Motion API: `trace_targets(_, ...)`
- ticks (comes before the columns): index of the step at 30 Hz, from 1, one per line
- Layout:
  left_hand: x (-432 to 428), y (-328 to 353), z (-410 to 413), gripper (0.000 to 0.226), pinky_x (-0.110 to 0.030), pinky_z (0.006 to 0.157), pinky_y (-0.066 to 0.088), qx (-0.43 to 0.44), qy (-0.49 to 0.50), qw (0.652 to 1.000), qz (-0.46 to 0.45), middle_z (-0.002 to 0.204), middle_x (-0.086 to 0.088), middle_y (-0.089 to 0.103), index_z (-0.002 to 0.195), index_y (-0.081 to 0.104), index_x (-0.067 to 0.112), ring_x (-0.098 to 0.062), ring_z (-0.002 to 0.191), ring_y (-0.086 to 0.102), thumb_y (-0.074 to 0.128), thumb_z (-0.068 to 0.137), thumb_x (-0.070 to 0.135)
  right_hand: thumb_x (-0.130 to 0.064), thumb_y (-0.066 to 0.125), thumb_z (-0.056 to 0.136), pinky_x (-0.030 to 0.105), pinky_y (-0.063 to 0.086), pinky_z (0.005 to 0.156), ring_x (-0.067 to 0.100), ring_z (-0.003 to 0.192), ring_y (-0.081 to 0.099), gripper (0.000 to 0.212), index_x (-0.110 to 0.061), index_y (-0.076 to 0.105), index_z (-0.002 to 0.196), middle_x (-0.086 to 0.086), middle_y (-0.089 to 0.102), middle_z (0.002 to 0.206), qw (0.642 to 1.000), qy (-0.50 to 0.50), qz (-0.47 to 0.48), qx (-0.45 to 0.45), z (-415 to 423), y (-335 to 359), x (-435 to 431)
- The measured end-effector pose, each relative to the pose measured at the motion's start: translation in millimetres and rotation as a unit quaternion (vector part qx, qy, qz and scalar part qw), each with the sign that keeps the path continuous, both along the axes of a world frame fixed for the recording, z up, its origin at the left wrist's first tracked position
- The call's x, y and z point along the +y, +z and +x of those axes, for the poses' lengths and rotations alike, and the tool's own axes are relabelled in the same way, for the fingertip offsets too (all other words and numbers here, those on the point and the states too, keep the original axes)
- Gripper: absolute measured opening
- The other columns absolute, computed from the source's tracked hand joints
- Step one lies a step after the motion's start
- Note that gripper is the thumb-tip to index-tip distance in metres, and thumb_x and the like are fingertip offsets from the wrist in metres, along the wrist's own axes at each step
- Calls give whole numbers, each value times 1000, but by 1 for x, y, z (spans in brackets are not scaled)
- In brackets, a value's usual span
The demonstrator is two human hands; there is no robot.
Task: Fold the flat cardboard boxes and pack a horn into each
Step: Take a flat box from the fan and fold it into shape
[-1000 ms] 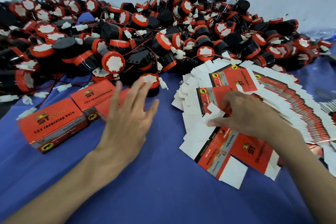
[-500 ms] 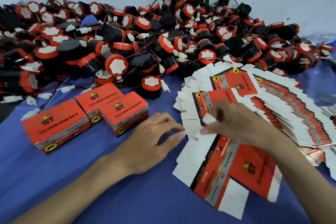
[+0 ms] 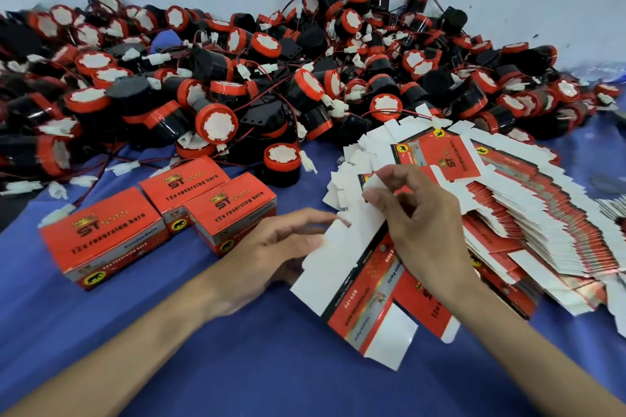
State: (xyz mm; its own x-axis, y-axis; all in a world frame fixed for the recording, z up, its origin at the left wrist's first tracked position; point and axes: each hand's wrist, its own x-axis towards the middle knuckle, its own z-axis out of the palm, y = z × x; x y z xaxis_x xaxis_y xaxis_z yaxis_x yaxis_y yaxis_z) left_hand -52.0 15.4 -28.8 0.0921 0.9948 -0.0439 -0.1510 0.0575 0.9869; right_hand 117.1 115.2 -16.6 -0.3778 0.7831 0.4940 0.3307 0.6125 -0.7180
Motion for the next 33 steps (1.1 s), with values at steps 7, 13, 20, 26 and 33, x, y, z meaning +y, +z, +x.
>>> trace_targets(7,2,2,-4,37,-21,75,53,-84,-14,996,-19,112,-4,71,111,72,26,-18,102,68,53,81,17,-43,55,87,16,46,70,8,84,61,14,-35,49,96,-24,55,88,999,-30,27,19,-4,-2,-6)
trace_targets(13,4,-1,-5,37,-19,52,49,-19,-8,1000,-22,81,-7,71,119,54,18,-16,65,66,65,85,9,-47,54,83,19,49,68,11,81,64,20,-32,52,96,-20,59,87,999,3,-6,51,-6,0,-11)
trace_targets(20,2,1,-12,33,-22,69,52,108,-136,985,-6,95,-4,71,113,65,23,-15,84,68,66,83,9,-31,62,85,28,53,68,13,80,66,15,-28,55,98,-2,66,92,997,61,29,27,-10,-1,-21)
trace_targets(26,3,-2,-7,30,-17,50,34,112,-12,992,50,53,8,46,64,65,15,-4,48,38,61,85,-6,-87,35,68,28,25,100,15,123,39,108,-13,31,146,0,45,139,939,52,157,-303,-4,4,-28)
trace_targets(33,4,-8,-2,48,-13,55,43,114,48,988,94,59,12,62,61,75,25,2,54,53,59,84,-13,-90,48,55,47,30,105,27,125,35,126,-20,5,151,8,29,147,895,103,219,-375,0,13,-32)
